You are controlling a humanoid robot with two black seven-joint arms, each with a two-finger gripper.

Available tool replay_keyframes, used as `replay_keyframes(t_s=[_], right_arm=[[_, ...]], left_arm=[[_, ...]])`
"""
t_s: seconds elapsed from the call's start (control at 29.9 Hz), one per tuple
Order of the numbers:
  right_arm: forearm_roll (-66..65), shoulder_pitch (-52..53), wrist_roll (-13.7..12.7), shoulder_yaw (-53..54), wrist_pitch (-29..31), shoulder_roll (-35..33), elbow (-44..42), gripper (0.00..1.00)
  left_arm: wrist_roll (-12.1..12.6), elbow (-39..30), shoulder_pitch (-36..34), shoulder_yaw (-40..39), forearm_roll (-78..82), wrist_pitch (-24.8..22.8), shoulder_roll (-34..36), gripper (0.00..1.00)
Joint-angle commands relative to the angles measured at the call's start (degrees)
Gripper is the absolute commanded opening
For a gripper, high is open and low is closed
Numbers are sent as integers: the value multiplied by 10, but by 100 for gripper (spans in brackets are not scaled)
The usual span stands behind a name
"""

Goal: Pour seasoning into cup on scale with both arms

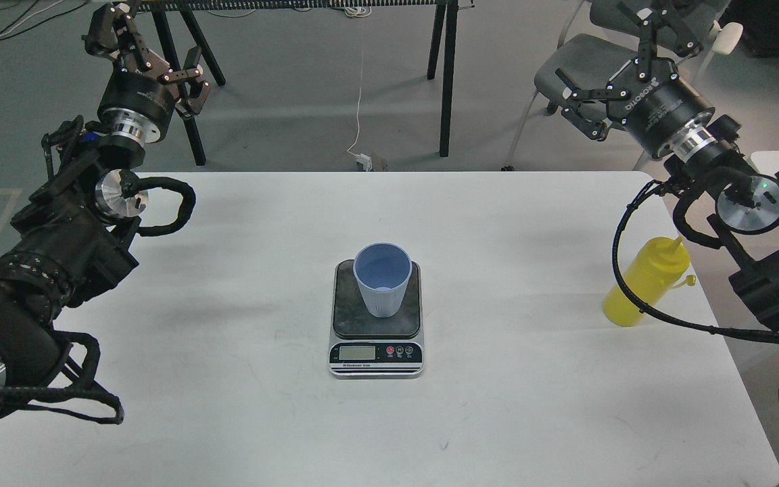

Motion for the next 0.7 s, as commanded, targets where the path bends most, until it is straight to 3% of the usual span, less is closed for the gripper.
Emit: replay_keyframes(t_s=[0.0,0.4,0.67], right_arm=[[0,-12,0,1,0,6,0,100],[0,-46,3,22,0,2,0,100],[-1,-46,3,21,0,3,0,100]], left_arm=[[0,0,-8,0,0,0,-1,99],[0,-4,-12,3,1,0,-2,99],[0,-5,-14,63,11,0,-11,99]])
